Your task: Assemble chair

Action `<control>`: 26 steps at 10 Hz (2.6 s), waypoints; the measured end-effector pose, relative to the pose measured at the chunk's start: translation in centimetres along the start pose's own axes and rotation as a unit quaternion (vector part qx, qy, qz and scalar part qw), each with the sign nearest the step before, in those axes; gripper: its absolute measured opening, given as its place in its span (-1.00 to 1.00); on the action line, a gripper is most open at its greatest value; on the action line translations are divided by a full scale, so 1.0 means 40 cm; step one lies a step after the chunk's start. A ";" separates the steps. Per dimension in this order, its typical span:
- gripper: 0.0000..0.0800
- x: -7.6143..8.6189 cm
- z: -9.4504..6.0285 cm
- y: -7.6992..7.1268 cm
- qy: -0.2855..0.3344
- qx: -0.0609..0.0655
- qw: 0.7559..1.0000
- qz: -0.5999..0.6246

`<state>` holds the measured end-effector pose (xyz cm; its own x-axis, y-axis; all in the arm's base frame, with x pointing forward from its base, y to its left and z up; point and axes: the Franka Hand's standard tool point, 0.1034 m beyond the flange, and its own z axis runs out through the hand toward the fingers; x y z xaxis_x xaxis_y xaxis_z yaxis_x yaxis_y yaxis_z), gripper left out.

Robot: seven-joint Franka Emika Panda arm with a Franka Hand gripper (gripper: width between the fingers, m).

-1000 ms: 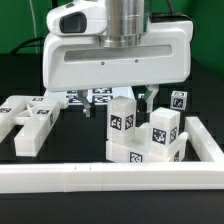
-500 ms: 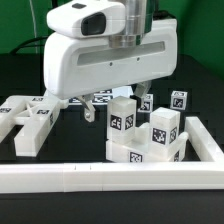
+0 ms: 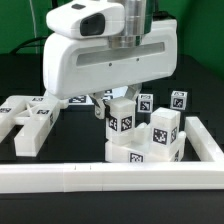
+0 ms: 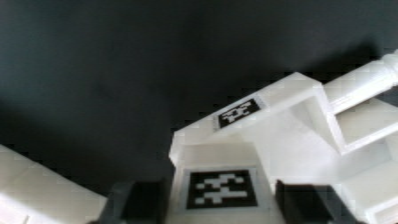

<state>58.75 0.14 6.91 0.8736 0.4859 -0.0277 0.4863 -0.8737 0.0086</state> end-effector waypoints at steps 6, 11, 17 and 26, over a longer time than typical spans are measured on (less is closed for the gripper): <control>-0.28 -0.005 0.005 0.000 0.002 0.012 0.955 0.296; -0.28 0.007 0.006 -0.021 0.000 0.029 0.849 0.527; 0.27 0.008 0.004 -0.021 0.001 0.031 0.844 0.536; 0.62 0.003 -0.004 -0.005 0.008 0.014 0.981 0.191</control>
Offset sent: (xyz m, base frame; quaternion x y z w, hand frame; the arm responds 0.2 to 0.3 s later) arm -0.0019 -0.0014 0.0005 0.0121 0.0030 0.2866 0.9580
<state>58.77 0.38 7.08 0.9923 0.1232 -0.0116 0.1230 -0.9923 -0.0112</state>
